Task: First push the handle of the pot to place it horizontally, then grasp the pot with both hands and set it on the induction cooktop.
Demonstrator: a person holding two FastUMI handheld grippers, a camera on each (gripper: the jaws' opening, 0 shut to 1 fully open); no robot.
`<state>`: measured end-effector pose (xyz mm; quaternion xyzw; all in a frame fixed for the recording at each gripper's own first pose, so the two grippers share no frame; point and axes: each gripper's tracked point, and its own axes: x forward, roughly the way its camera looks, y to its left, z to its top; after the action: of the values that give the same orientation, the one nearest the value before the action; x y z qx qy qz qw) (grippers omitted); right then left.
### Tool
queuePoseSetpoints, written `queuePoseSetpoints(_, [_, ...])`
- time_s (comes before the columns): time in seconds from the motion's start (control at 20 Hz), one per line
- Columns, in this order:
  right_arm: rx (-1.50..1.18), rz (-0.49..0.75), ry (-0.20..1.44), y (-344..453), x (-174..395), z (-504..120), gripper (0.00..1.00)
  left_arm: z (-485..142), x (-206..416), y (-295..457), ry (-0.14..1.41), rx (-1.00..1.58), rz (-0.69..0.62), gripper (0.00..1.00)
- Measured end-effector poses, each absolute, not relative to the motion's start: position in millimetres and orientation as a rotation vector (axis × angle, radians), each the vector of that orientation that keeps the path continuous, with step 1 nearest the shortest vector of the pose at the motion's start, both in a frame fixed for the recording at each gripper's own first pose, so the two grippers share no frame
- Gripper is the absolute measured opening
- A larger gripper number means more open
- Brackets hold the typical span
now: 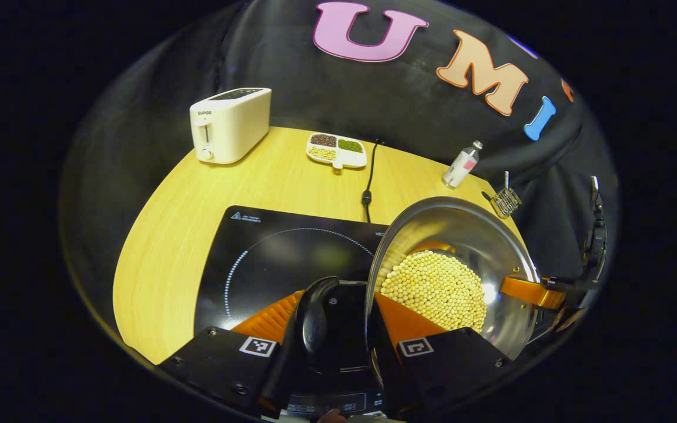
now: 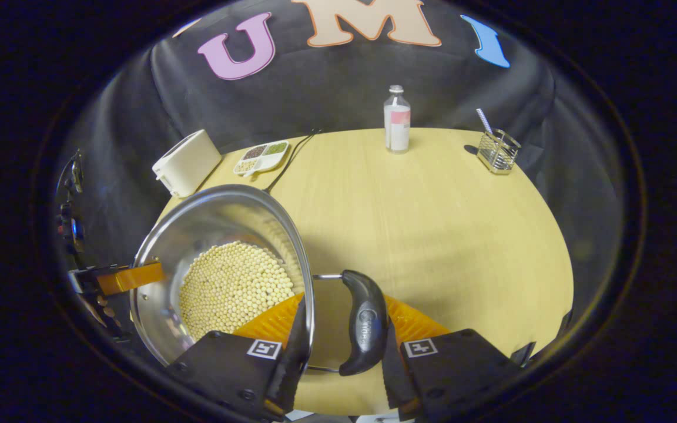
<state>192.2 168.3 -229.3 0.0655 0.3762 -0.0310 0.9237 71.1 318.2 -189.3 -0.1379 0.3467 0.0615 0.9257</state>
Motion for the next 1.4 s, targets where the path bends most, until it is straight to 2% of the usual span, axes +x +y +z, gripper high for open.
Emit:
queuePoseSetpoints(0.55, [0.145, -0.025, 0.796, 258.3, 209.3, -245.5, 0.55, -193.2, 46.7, 401.7, 0.725, -0.284, 0.162, 0.63])
queuePoseSetpoints(1.4, [0.178, -0.044, 0.801, 298.2, 232.4, -254.8, 0.55, -201.8, 54.8, 447.5, 0.715, -0.265, 0.141, 0.62])
